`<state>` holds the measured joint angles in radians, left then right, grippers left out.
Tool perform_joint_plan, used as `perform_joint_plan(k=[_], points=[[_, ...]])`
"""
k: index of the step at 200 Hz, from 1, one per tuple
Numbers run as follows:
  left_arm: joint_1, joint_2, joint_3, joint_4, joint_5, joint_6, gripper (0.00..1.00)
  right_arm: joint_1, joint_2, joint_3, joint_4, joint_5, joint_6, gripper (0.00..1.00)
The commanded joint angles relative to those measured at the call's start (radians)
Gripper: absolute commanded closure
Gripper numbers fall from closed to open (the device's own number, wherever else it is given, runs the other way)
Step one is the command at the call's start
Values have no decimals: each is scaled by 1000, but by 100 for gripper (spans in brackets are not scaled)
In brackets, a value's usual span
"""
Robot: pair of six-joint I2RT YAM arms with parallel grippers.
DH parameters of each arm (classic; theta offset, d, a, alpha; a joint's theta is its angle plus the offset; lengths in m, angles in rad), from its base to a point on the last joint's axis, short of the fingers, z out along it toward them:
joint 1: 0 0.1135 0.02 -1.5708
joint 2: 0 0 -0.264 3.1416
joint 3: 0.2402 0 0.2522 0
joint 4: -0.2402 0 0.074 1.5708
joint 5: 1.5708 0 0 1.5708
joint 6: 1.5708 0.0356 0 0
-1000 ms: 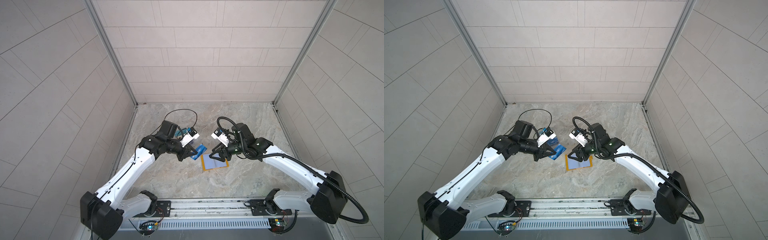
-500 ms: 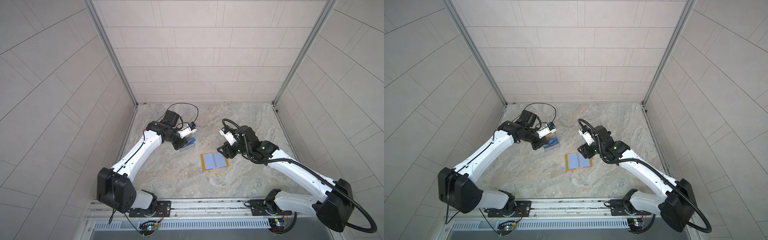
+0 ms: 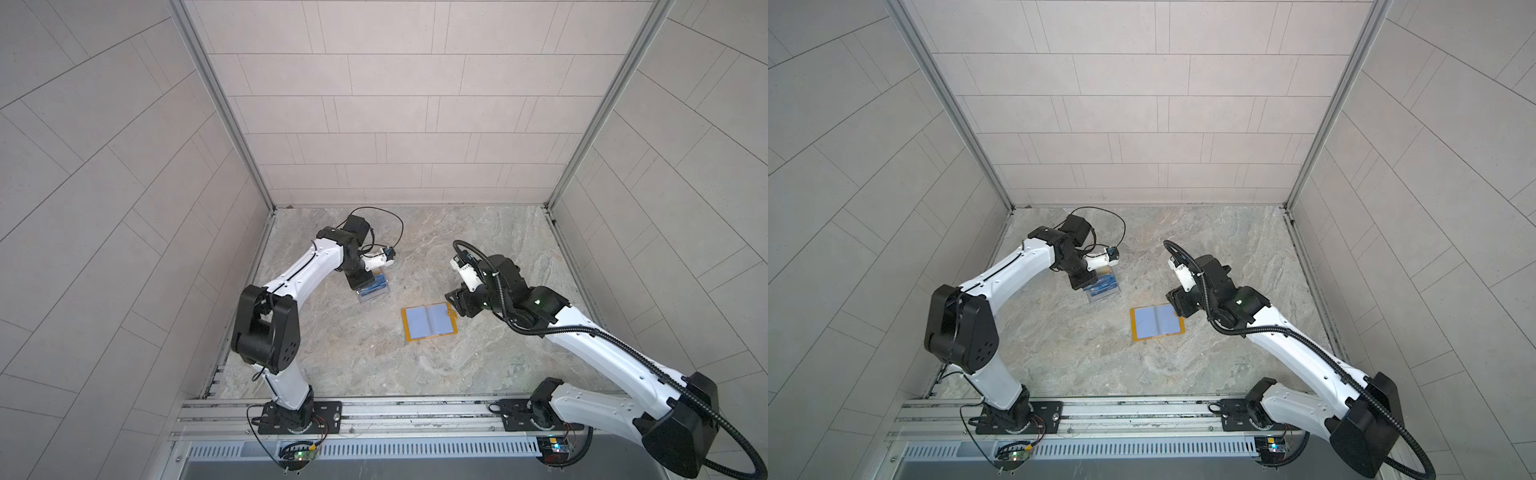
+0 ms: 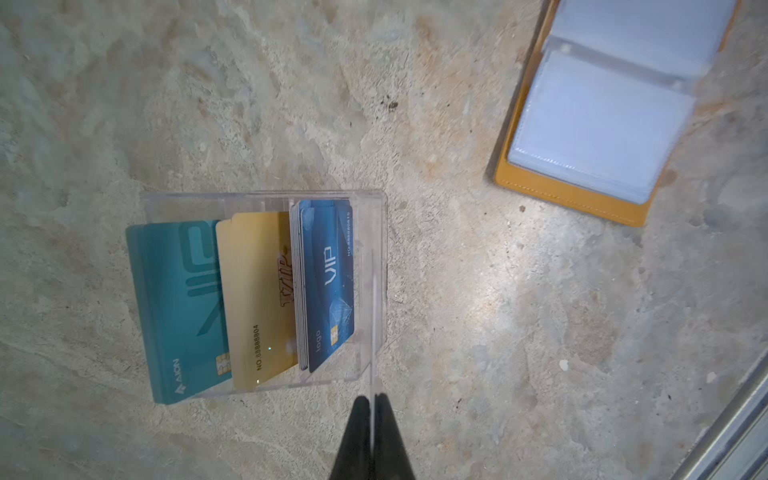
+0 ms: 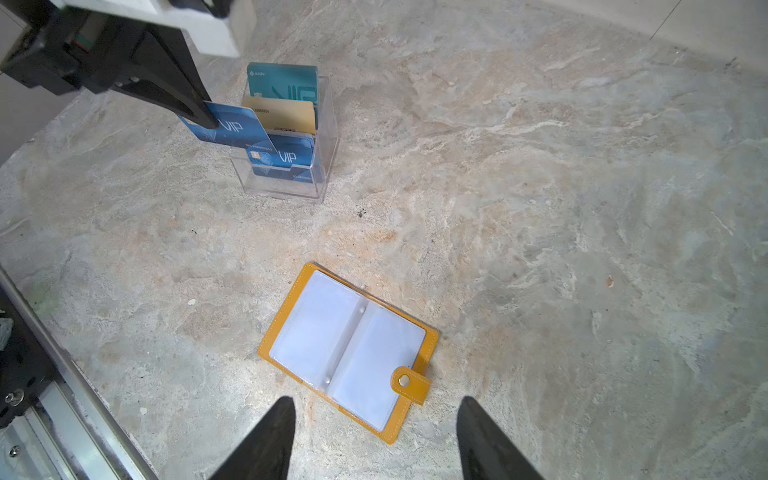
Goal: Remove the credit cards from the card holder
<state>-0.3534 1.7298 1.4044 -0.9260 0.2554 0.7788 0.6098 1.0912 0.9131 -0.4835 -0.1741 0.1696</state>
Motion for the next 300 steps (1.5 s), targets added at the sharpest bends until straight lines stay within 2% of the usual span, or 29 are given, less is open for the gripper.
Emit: perform_joint_plan(k=[1, 77, 178, 300], points=[[4, 16, 24, 35, -33, 18, 100, 2, -16, -13, -18, 26, -2, 36], [4, 82, 24, 86, -39, 21, 100, 2, -19, -14, -21, 20, -2, 36], [4, 147, 25, 110, 25, -15, 100, 2, -20, -18, -18, 17, -2, 35], [4, 195, 34, 108, 27, -37, 86, 2, -25, -17, -15, 15, -2, 35]])
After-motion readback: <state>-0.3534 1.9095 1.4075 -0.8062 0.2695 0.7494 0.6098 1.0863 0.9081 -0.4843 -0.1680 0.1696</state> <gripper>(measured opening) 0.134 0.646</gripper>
